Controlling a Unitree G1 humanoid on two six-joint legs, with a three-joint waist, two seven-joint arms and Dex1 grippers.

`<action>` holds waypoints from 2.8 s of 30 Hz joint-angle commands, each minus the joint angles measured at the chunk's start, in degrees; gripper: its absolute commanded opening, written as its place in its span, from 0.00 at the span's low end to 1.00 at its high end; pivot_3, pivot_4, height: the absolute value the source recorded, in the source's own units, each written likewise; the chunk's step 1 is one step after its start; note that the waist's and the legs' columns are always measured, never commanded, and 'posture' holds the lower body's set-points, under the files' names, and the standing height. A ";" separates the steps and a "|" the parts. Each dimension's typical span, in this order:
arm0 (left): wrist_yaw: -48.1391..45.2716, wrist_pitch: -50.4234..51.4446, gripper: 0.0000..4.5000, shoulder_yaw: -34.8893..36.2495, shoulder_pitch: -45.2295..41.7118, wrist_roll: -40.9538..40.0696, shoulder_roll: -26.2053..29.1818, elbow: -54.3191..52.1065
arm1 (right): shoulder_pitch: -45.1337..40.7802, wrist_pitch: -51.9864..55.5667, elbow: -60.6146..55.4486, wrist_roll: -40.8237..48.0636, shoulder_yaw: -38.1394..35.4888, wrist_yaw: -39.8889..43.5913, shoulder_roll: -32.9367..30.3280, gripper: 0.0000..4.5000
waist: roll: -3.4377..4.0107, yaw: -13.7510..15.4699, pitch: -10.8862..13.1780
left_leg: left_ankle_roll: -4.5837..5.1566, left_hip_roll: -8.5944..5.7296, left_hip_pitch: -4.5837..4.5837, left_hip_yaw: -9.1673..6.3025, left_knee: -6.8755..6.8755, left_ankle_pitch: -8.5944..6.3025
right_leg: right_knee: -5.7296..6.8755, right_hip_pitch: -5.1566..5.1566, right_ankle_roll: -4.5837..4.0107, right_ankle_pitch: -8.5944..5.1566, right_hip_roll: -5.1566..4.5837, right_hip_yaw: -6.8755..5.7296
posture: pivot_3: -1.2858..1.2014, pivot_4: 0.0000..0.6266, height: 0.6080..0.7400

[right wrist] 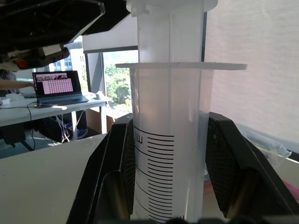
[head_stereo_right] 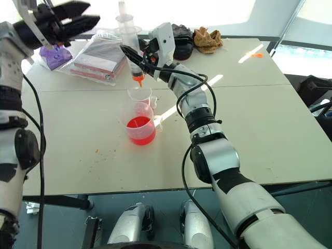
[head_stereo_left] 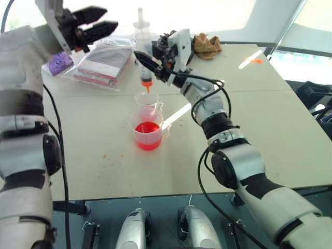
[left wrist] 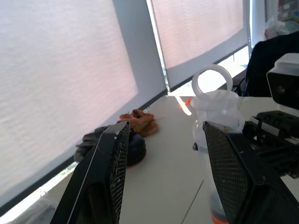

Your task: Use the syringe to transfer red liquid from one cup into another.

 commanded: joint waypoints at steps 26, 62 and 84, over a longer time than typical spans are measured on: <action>-8.77 -14.64 0.57 -4.10 -11.47 13.48 -5.78 20.46 | -0.93 -4.41 -0.08 -3.60 -0.35 -0.31 2.44 0.35 | -0.01 -0.16 0.03 | 0.05 0.03 0.00 -0.04 -0.01 -0.03 | 0.01 -0.02 0.01 0.00 -0.01 0.00 | 0.52 0.24 1.00; -10.10 -0.14 0.57 5.20 -0.90 5.49 0.98 9.47 | 1.59 5.82 -16.67 1.66 -3.05 -1.02 -0.05 0.35 | 0.00 -1.47 0.07 | 0.04 0.07 -0.06 -0.18 -0.03 -0.02 | 0.09 -0.05 0.02 0.00 0.00 0.00 | 0.52 0.24 1.00; 21.51 40.12 0.57 21.21 50.80 -22.51 0.81 -72.99 | -0.20 81.60 -28.49 8.54 3.16 -0.67 -34.03 0.35 | -0.02 -0.08 0.06 | 0.13 0.04 0.30 -0.21 -0.07 -0.10 | -0.03 0.20 -0.11 -0.06 -0.07 0.25 | 0.52 0.24 1.00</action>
